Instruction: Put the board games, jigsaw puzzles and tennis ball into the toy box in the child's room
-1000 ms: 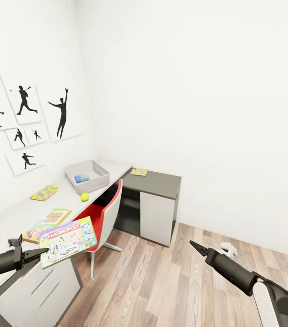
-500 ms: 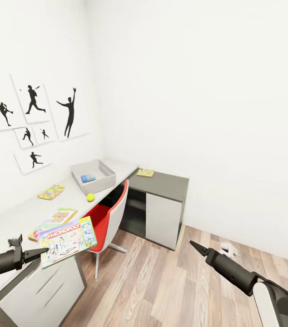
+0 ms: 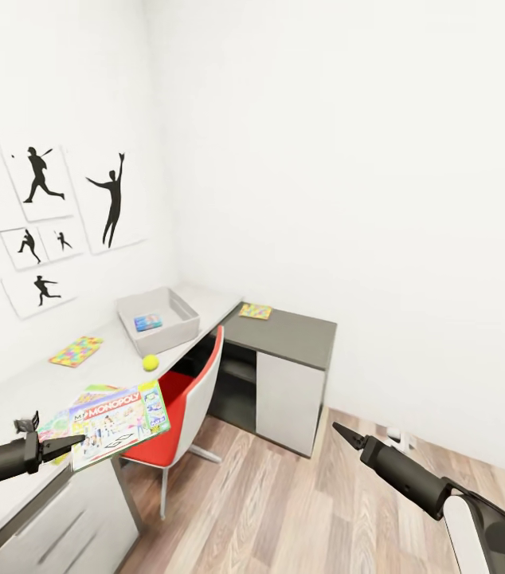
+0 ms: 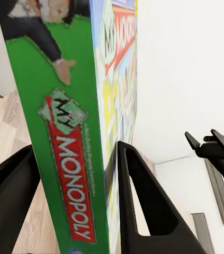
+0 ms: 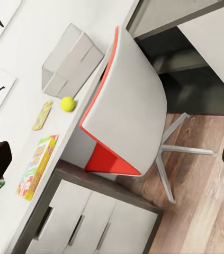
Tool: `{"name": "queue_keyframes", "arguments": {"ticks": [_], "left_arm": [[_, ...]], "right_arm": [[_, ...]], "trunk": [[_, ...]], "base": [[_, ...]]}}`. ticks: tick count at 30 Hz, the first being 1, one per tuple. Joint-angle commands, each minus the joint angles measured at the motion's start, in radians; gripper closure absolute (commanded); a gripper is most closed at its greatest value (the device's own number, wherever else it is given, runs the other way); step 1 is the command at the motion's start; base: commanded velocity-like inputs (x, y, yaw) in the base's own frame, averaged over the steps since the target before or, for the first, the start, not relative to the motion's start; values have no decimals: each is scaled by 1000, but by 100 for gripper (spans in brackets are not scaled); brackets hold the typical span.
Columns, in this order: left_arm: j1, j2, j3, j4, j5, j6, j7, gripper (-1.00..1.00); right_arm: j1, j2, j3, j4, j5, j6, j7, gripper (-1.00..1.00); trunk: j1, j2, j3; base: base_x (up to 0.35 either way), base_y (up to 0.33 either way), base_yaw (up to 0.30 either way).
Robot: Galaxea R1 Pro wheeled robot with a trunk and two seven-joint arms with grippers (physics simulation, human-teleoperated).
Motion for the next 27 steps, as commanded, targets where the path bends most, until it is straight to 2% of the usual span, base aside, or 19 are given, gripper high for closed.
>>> {"name": "queue_keyframes", "arguments": {"ticks": [1, 6, 16, 27], "left_arm": [[-1, 0, 1, 0, -2, 10, -5, 100], [-1, 0, 0, 0, -1, 10, -5, 100], [-1, -1, 0, 0, -1, 10, -5, 100], [-1, -1, 0, 0, -1, 9, -5, 100]], "right_arm": [[-1, 1, -3, -1, -1, 7, 4, -100], [-1, 3, -1, -3, 0, 7, 2, -100], [-1, 1, -2, -2, -1, 7, 3, -100], [-1, 1, -2, -2, -1, 6, 4, -100]], "trunk": [[1, -2, -2], [1, -2, -2], [1, -2, -3], [1, -2, -3]], "base": [[291, -21, 8], [280, -138, 154], [269, -224, 268], [264, -149, 39]]}}
